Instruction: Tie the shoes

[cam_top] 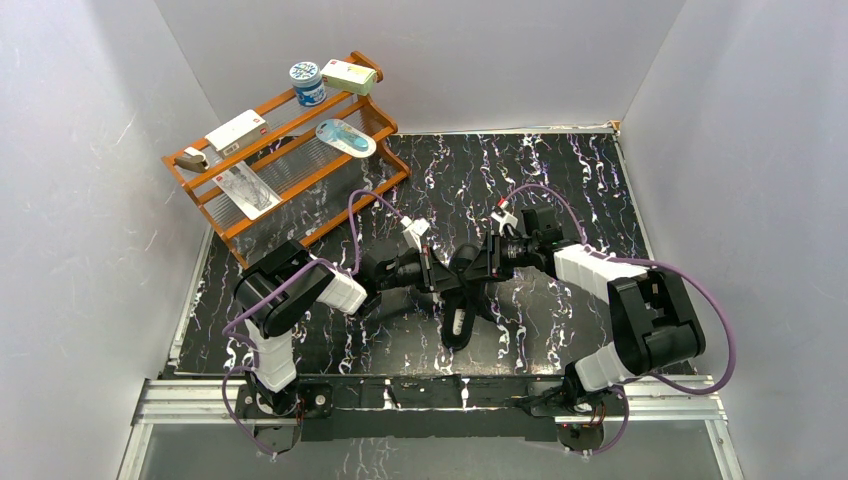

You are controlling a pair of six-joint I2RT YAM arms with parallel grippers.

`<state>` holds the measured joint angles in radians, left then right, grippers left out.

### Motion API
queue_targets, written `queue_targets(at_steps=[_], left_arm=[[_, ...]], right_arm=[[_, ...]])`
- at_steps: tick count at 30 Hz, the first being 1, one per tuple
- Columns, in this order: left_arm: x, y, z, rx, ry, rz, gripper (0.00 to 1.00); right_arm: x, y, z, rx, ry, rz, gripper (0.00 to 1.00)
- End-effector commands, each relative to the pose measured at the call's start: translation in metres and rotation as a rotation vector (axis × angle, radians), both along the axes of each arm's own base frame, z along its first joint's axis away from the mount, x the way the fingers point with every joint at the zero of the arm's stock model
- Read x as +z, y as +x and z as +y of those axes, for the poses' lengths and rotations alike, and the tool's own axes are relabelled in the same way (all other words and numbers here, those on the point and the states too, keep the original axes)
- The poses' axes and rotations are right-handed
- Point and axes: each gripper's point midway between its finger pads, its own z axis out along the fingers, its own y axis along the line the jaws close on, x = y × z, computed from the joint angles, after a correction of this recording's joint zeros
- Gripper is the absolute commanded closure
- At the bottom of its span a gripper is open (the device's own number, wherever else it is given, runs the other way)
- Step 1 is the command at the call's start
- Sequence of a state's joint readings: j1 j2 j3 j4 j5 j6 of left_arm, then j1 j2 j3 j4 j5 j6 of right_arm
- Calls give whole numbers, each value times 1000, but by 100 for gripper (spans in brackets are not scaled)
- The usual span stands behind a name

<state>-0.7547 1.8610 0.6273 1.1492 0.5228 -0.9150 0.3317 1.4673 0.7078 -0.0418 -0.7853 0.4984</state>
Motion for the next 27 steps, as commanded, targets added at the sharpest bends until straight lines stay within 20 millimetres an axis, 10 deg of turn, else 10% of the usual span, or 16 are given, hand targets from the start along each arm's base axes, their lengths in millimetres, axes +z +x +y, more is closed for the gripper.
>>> queue_targets(at_steps=[1,9,16,21,27], left_arm=[[22,3,-4,-26,-43,-77,100],[24,4,-8,-33,-52,-79,100],[28,2,-4,-24,-53,-91,100],[31,-4,9,-3,-5,-96,72],[35,-11,34,25,110,-142,62]], right_arm=[[-2,3,5,24,25,-25,68],[0,-2,11,38,53,-14,66],[-1,-3,4,16,-8,-21,100],[3,-1,0,6,-39,-37,100],[6,2,1,19,-40,-48,100]])
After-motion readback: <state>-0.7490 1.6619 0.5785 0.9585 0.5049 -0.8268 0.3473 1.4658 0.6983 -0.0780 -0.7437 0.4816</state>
